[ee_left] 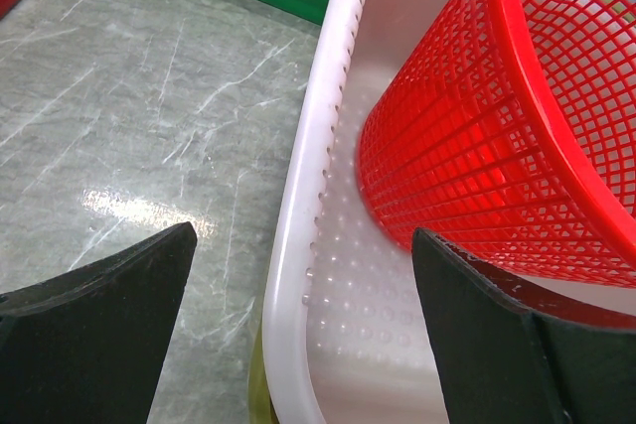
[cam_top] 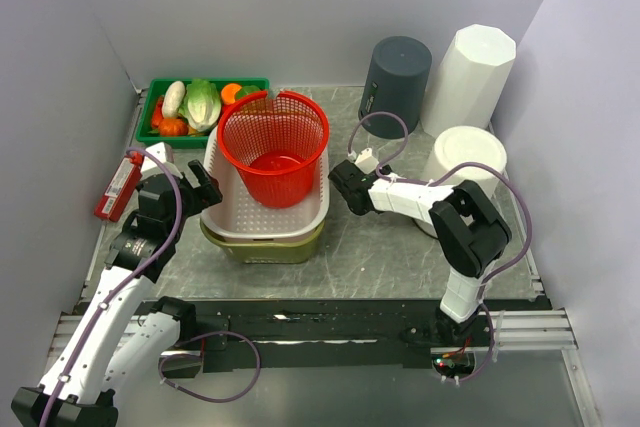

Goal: Turn the large container upside down
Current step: Turn the container upside down at the center of the board.

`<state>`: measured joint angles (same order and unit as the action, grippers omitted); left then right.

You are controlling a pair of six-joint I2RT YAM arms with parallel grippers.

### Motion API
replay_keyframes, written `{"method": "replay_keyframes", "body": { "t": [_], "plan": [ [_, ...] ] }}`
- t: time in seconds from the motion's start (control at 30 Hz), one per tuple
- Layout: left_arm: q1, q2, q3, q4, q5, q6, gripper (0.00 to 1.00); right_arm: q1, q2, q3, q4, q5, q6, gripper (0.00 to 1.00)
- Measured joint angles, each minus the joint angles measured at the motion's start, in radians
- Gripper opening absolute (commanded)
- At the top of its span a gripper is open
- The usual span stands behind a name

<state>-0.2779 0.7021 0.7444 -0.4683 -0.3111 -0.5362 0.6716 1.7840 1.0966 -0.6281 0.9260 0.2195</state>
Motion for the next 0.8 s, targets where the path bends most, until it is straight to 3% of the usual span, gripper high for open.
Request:
{"method": "replay_keyframes", "body": {
  "t": [0.43,0.8],
  "plan": [
    [0.0,0.0,0.0,0.0,0.0,0.0,0.96,-0.001,-0.018,-0.018,0.035,-0.086,-0.002,0.49],
    [0.0,0.0,0.0,0.0,0.0,0.0,0.96,0.055,-0.248,-0.001,-0.001,-0.14,0.019,0.5]
  ]
}}
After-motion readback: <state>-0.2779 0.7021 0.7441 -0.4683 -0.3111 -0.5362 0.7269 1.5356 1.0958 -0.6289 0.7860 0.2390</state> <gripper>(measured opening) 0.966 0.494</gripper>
